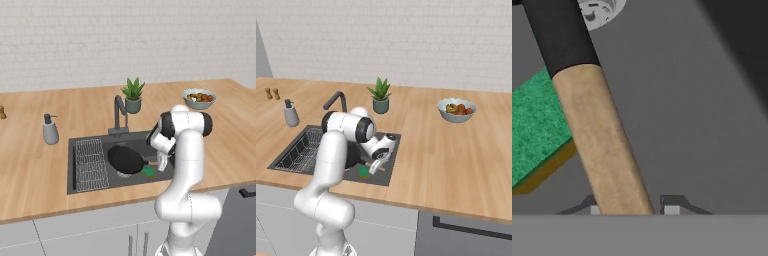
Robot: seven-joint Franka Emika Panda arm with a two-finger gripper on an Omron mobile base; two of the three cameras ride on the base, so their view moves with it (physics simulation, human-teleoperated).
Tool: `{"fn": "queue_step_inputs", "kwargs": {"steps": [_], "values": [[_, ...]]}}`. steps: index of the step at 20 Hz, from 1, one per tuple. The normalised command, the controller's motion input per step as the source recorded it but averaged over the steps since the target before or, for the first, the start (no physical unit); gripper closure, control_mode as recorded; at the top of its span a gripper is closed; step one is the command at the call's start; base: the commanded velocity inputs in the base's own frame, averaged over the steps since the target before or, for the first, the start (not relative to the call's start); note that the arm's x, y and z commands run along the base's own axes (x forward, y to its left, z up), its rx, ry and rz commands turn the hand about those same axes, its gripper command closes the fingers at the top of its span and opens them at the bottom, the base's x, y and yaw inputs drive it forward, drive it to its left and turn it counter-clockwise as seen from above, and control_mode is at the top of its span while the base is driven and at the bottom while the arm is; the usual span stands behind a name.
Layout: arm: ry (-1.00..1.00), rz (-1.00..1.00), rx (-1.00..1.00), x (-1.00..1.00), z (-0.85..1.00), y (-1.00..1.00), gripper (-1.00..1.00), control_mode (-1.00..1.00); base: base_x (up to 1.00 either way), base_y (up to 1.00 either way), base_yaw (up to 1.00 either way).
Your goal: Pick the pan and sponge and place them into the sink. Then turn on the water.
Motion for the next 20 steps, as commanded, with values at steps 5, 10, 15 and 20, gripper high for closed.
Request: {"fn": "queue_step_inputs", "kwargs": {"steps": [5, 10, 15, 20], "values": [[0.08, 0.0, -0.05, 0.0, 0.0, 0.29, -1.0, -1.0, 0.0, 0.0, 0.0], [0.21, 0.0, -0.17, 0.0, 0.07, 0.32, -1.0, -1.0, 0.0, 0.0, 0.0], [0.15, 0.0, -0.09, 0.0, 0.37, 0.09, -1.0, -1.0, 0.0, 0.0, 0.0], [0.03, 0.03, 0.01, -0.01, 0.62, -0.01, -1.0, -1.0, 0.0, 0.0, 0.0]]}}
